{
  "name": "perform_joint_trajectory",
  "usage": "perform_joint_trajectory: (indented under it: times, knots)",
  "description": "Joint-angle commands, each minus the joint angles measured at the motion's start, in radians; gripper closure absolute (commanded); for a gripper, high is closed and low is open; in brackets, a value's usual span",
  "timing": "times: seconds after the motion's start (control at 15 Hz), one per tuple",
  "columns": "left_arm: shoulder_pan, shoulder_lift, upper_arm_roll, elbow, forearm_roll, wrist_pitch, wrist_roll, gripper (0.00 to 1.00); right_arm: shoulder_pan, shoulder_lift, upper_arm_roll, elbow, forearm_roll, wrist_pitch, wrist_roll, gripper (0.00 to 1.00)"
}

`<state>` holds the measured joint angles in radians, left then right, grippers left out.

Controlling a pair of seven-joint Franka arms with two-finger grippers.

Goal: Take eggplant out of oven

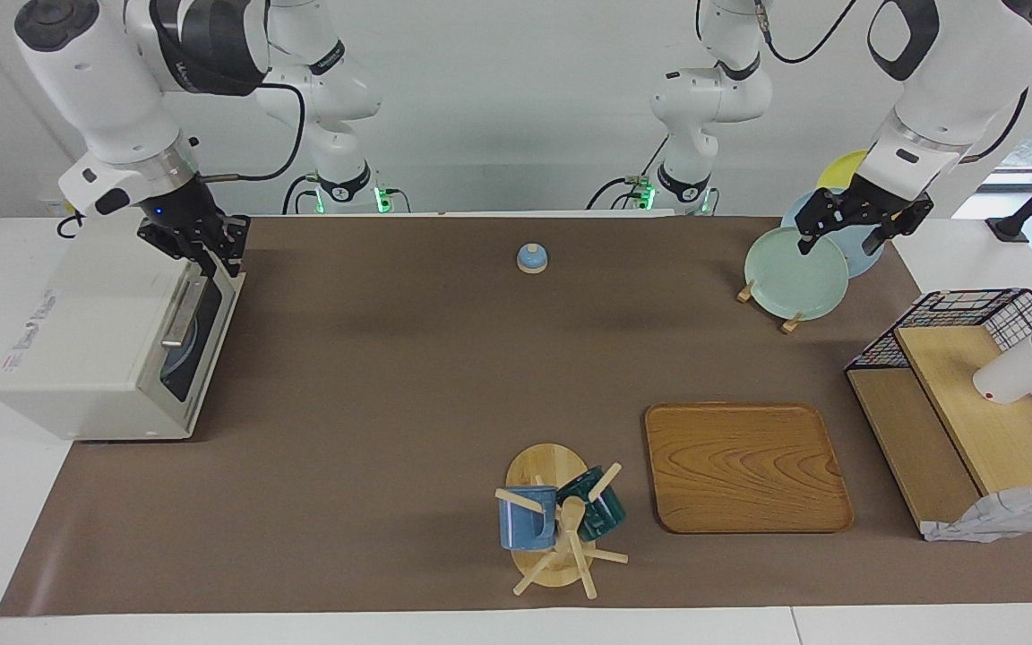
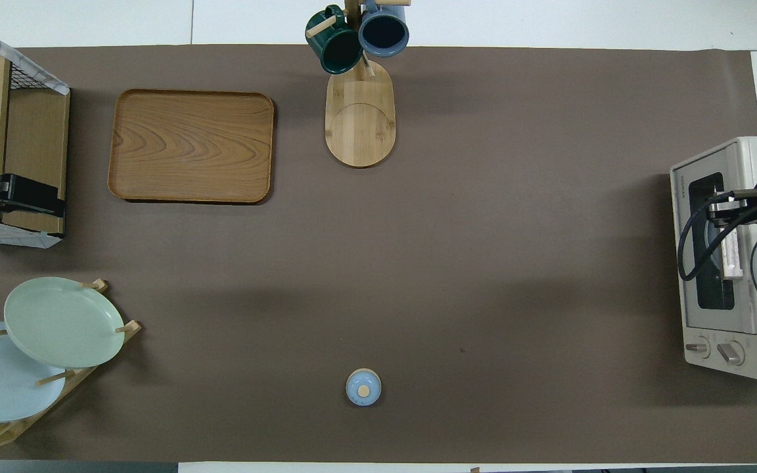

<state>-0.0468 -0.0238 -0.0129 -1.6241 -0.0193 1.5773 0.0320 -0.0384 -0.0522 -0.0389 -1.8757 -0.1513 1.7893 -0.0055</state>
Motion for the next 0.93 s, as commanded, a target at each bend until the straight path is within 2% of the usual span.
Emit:
perform_joint_trajectory:
  times: [0.0,0.2,0.6,0.73,0.87]
  knots:
    - [0.008,-0.013,-0.009,-0.002,0.024,-0.014,-0.004,0.0,-0.04,-0.018,0.007,-0.092,-0.062,0.067,0.019,1.0]
    - [0.008,-0.013,-0.009,-0.002,0.024,-0.014,-0.006,0.0,-0.044,-0.018,0.007,-0.146,-0.128,0.113,0.018,1.0]
    - [0.008,-0.013,-0.009,-0.002,0.024,-0.014,-0.004,0.0,-0.048,-0.018,0.005,-0.175,-0.125,0.123,0.009,1.0]
    - [0.008,-0.013,-0.009,-0.002,0.024,-0.014,-0.004,0.0,-0.048,-0.018,0.005,-0.201,-0.114,0.151,0.013,1.0]
    - [0.008,-0.013,-0.009,-0.002,0.024,-0.014,-0.006,0.0,-0.046,-0.018,0.005,-0.233,-0.032,0.197,0.015,1.0]
